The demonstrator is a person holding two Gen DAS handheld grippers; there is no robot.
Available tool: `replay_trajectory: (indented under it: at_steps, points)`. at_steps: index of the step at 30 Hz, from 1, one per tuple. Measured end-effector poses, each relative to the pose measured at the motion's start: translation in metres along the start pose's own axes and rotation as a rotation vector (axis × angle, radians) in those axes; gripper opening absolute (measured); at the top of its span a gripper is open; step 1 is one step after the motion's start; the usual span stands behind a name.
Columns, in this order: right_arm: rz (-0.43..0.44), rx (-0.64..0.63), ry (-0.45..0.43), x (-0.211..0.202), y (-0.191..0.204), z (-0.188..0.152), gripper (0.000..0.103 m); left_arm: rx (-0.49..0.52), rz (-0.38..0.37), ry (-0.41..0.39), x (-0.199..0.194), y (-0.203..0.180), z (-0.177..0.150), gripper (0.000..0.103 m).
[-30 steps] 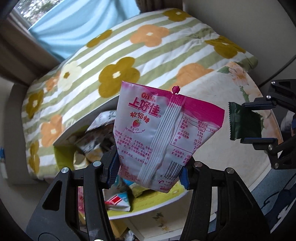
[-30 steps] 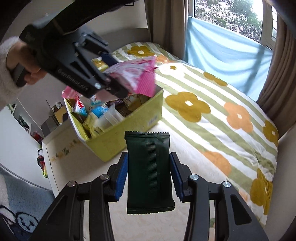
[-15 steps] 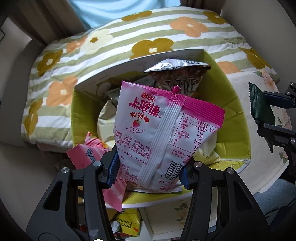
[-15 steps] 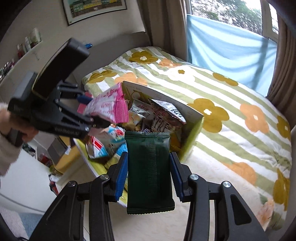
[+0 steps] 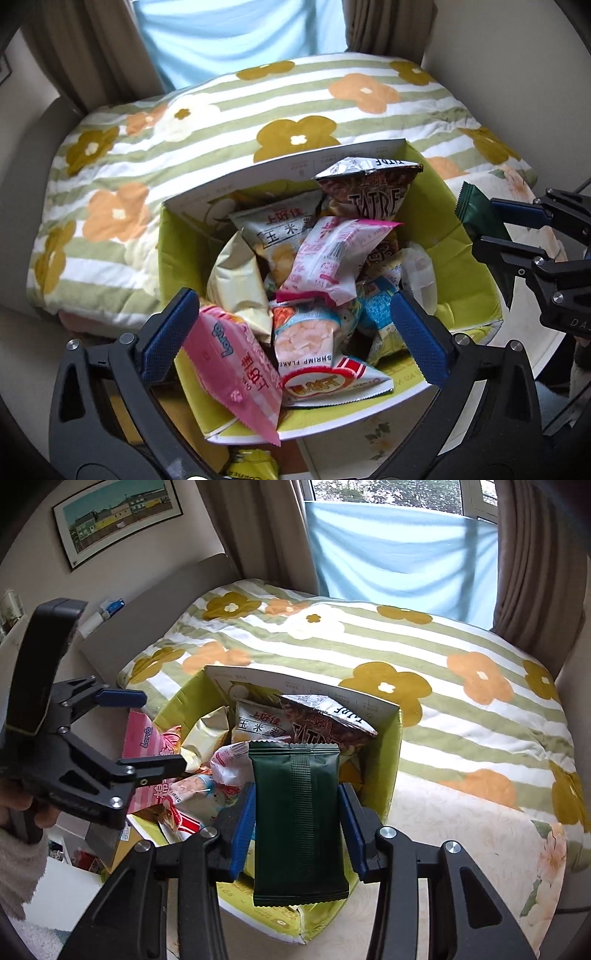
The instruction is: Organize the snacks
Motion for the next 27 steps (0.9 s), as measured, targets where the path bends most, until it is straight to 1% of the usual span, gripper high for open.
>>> replay_trajectory:
  at_steps: [5, 8, 10, 11, 12, 13, 14, 15, 16, 17, 23, 27]
  points:
    - [-0.005, 0.0, 0.028, 0.008, 0.01, 0.002, 0.04, -0.083, -0.034, -0.026, -0.006, 0.011, -0.018, 0.103]
    - [0.006, 0.004, 0.042, 0.016, 0.015, 0.006, 0.04, -0.12, -0.029, -0.027, -0.009, 0.014, -0.028, 0.103]
    - [0.037, 0.019, 0.054, 0.022, 0.018, 0.008, 0.04, -0.14, -0.006, -0.023, -0.012, 0.016, -0.034, 0.103]
    - [0.07, 0.031, 0.067, 0.026, 0.02, 0.009, 0.041, -0.146, -0.006, -0.02, -0.012, 0.018, -0.038, 0.103]
    - [0.106, 0.044, 0.077, 0.029, 0.021, 0.009, 0.044, -0.152, -0.008, -0.014, -0.012, 0.02, -0.042, 0.103]
    - [0.122, 0.052, 0.08, 0.031, 0.023, 0.009, 0.047, -0.157, -0.004, -0.012, -0.013, 0.02, -0.046, 0.103]
    - [0.114, 0.056, 0.082, 0.033, 0.024, 0.008, 0.063, -0.161, 0.002, -0.01, -0.012, 0.022, -0.05, 0.103]
    - [0.089, 0.054, 0.08, 0.034, 0.026, 0.007, 0.087, -0.163, 0.009, -0.004, -0.012, 0.023, -0.053, 0.103]
    - [0.062, 0.05, 0.069, 0.033, 0.028, 0.006, 0.096, -0.166, 0.015, -0.001, -0.011, 0.023, -0.056, 0.103]
    - [0.045, 0.049, 0.056, 0.031, 0.028, 0.004, 0.102, -0.17, 0.018, -0.002, -0.011, 0.024, -0.059, 0.103]
    - [-0.021, 0.095, 0.035, 0.024, 0.018, -0.004, 0.102, -0.174, -0.021, -0.016, -0.009, 0.022, -0.065, 0.103]
    - [-0.043, 0.116, 0.031, 0.019, 0.015, -0.008, 0.102, -0.154, -0.021, -0.021, -0.01, 0.017, -0.063, 0.102]
Point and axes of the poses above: each gripper's, at about its wrist camera, not at the fingertips, and x roughly the way its jaws point, y to its left, z to its top, the point moved 2 cm from there along x, roughly the way its jaws point, and after that the axes turned 6 degrees about y, right-handed, at the moved point
